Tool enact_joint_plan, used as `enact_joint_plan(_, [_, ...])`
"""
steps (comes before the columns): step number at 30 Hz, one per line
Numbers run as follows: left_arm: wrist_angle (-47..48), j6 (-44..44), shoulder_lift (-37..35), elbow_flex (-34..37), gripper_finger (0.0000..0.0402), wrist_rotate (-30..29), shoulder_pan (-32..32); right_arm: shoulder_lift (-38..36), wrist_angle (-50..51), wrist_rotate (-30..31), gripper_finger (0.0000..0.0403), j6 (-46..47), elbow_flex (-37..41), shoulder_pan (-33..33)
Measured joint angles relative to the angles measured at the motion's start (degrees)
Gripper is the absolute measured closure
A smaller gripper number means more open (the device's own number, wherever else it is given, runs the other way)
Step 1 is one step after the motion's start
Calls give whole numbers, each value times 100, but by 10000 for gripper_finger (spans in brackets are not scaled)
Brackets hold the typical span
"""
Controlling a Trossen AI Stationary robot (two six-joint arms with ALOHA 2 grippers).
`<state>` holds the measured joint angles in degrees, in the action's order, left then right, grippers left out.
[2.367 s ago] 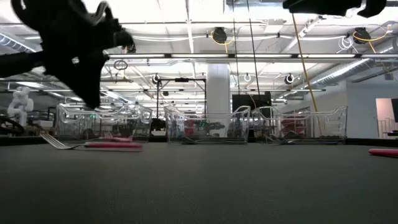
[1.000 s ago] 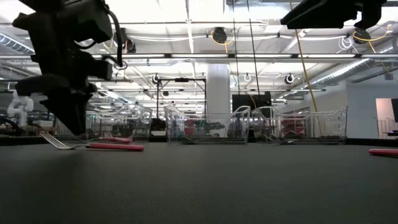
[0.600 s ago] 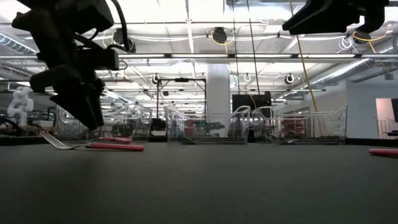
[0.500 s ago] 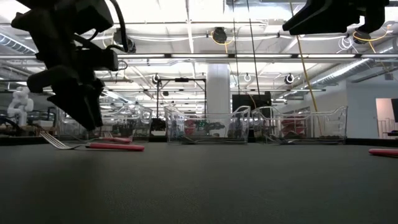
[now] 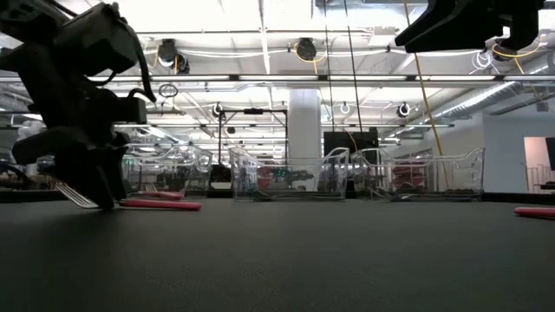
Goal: Sort silverware by color (type)
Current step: Put the pink fork into the left transparent bin
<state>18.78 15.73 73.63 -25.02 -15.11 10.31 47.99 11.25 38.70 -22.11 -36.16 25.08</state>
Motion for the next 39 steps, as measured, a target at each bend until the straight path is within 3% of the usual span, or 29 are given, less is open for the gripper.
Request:
enact_joint_plan(7, [-286,13,1,154,200,162,-5,0,-2,2,236,0,2,0])
enact_joint_plan(21, [-297,-260,15,162,387,410,2,0,-3,2,236,0,2,0])
enact_joint_plan(29, [-434,-271,-15,158,382,289,7,0,-4,0,236,4,2,0])
enact_joint_plan(39, [-420,-1036,-55,-409,384,-564,-11,85,-26,0,236,22,1,0])
